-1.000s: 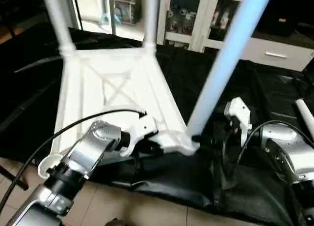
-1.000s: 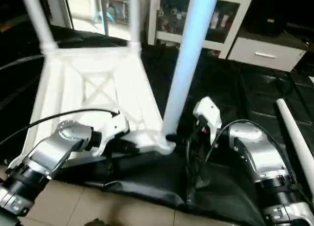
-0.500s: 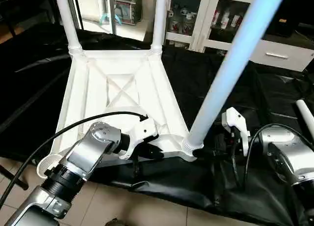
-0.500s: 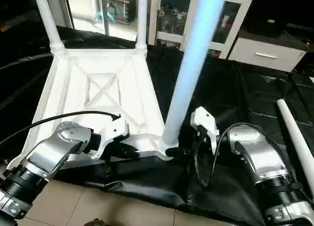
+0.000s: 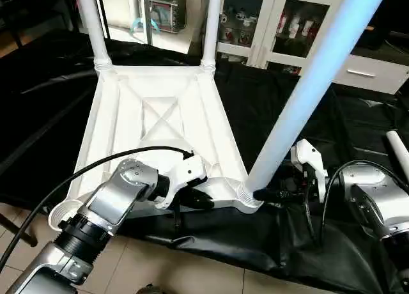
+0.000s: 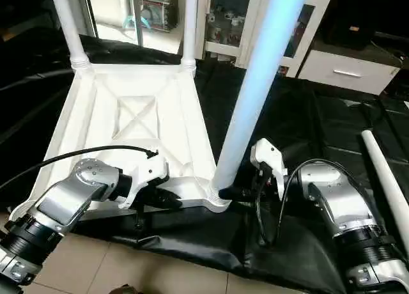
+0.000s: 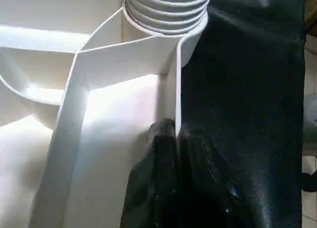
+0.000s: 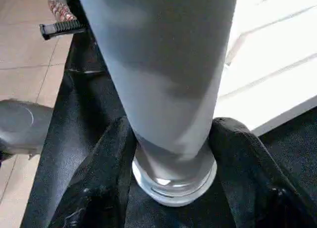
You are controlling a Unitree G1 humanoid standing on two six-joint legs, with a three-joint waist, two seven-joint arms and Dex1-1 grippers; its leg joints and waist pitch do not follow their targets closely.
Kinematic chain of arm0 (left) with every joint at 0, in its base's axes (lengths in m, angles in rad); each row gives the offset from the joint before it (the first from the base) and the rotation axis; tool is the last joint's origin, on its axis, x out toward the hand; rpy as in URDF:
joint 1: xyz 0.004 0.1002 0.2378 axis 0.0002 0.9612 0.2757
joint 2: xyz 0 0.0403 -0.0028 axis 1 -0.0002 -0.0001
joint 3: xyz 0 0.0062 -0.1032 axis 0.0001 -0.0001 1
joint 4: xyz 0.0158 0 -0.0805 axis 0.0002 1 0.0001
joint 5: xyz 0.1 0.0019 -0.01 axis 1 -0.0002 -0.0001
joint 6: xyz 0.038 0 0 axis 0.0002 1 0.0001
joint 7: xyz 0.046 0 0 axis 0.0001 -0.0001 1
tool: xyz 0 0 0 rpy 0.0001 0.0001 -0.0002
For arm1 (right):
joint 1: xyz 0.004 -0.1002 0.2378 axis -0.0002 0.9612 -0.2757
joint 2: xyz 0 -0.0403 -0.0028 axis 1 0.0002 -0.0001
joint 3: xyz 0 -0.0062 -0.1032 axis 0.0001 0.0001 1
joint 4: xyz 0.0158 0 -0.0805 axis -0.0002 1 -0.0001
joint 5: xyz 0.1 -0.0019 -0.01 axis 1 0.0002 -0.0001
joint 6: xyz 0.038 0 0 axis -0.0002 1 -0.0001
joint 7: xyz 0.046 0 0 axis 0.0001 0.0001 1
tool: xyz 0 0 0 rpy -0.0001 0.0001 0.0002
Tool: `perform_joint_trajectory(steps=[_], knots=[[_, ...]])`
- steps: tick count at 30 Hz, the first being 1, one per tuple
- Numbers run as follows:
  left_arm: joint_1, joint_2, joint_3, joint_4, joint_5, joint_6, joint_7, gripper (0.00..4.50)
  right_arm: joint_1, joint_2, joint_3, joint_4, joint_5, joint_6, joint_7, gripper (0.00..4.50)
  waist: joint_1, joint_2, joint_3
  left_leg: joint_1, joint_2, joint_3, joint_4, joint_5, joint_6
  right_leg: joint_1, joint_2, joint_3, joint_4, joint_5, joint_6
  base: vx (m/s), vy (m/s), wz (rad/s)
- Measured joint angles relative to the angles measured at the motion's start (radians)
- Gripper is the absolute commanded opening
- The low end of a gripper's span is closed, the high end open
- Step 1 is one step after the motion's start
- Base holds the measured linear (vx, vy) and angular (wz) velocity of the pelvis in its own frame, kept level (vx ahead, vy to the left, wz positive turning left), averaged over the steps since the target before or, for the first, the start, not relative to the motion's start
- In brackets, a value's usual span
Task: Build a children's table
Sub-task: Rotate leg to tighten
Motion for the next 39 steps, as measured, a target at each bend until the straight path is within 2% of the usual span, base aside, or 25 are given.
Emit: perform_joint_trajectory(steps=[4,11,15,18,20,22,26,33,35,37,39], knots=[[-0.018,-0.015,0.012,0.040,0.007,0.007,0.027,0.00,-0.003,0.050,-0.026,0.050,0.001,-0.006,-0.063,2.03,-0.008,-0.002,-0.001,0.003,0.000,0.000,0.000,0.000,0.000,0.002,0.000,0.000,0.001,0.000,0.000,0.000,0.000,0.00],[-0.075,-0.120,0.038,0.153,0.023,0.042,0.156,0.00,-0.018,0.120,-0.070,0.110,-0.020,-0.001,-0.256,1.99,-0.030,-0.002,-0.002,0.004,0.000,-0.001,0.001,0.001,0.000,0.003,0.000,0.000,0.000,-0.001,0.002,0.000,0.000,0.00],[-0.154,-0.244,0.094,0.298,0.049,0.080,0.349,0.00,-0.063,0.242,-0.107,0.146,-0.096,0.019,-0.541,1.98,-0.044,-0.002,-0.002,0.004,0.000,-0.002,0.001,0.002,-0.002,0.003,0.000,-0.002,-0.001,-0.001,0.002,0.000,0.000,0.00],[-0.184,-0.293,0.123,0.363,0.048,0.081,0.445,0.00,-0.086,0.319,-0.115,0.169,-0.136,0.023,-0.723,1.97,-0.057,0.001,-0.004,0.003,0.000,-0.004,0.001,0.003,-0.003,0.003,0.000,-0.004,-0.003,-0.001,0.002,0.000,0.000,0.00],[-0.220,-0.337,0.159,0.437,0.048,0.073,0.527,0.00,-0.120,0.415,-0.132,0.223,-0.158,0.002,-0.908,1.95,-0.067,0.002,-0.005,0.003,0.000,-0.004,0.001,0.003,-0.003,0.001,0.000,-0.004,-0.004,-0.001,0.002,0.000,0.000,0.00],[-0.233,-0.358,0.175,0.464,0.047,0.068,0.566,0.00,-0.135,0.457,-0.135,0.250,-0.170,-0.020,-0.987,1.95,-0.069,0.003,-0.005,0.002,0.000,-0.005,0.000,0.003,-0.003,0.001,0.000,-0.005,-0.006,-0.001,0.002,0.000,0.000,0.00],[-0.265,-0.383,0.197,0.523,0.047,0.051,0.599,0.00,-0.162,0.492,-0.160,0.298,-0.182,-0.060,-1.039,1.95,-0.068,0.003,-0.006,0.002,-0.001,-0.005,0.000,0.003,-0.003,0.001,0.000,-0.004,-0.006,-0.001,0.003,0.000,0.000,0.00],[-0.282,-0.388,0.205,0.556,0.047,0.030,0.608,0.00,-0.170,0.497,-0.160,0.325,-0.201,-0.106,-1.056,1.95,-0.059,0.005,-0.007,0.004,-0.001,-0.004,-0.005,0.002,-0.003,0.000,0.000,-0.003,-0.005,0.002,0.002,0.000,0.000,0.00],[-0.282,-0.386,0.205,0.556,0.047,0.030,0.608,0.00,-0.162,0.497,-0.174,0.317,-0.181,-0.107,-1.042,2.65,-0.057,0.005,-0.007,0.004,-0.001,-0.004,-0.006,0.002,-0.003,0.000,0.000,-0.003,-0.005,0.002,0.002,0.000,0.000,0.00],[-0.289,-0.381,0.206,0.563,0.049,0.014,0.619,0.00,-0.133,0.502,-0.182,0.289,-0.156,-0.103,-0.979,2.67,-0.063,0.005,-0.006,0.003,-0.001,-0.004,-0.006,0.002,-0.003,-0.001,0.001,-0.003,-0.005,0.002,0.002,0.000,0.000,0.00],[-0.298,-0.373,0.224,0.573,0.050,0.003,0.639,0.00,-0.102,0.521,-0.163,0.288,-0.143,-0.093,-0.933,2.90,-0.071,0.005,-0.005,0.000,0.000,-0.004,-0.006,0.002,-0.003,-0.006,0.001,-0.003,-0.005,0.004,0.002,0.000,0.000,0.00]])
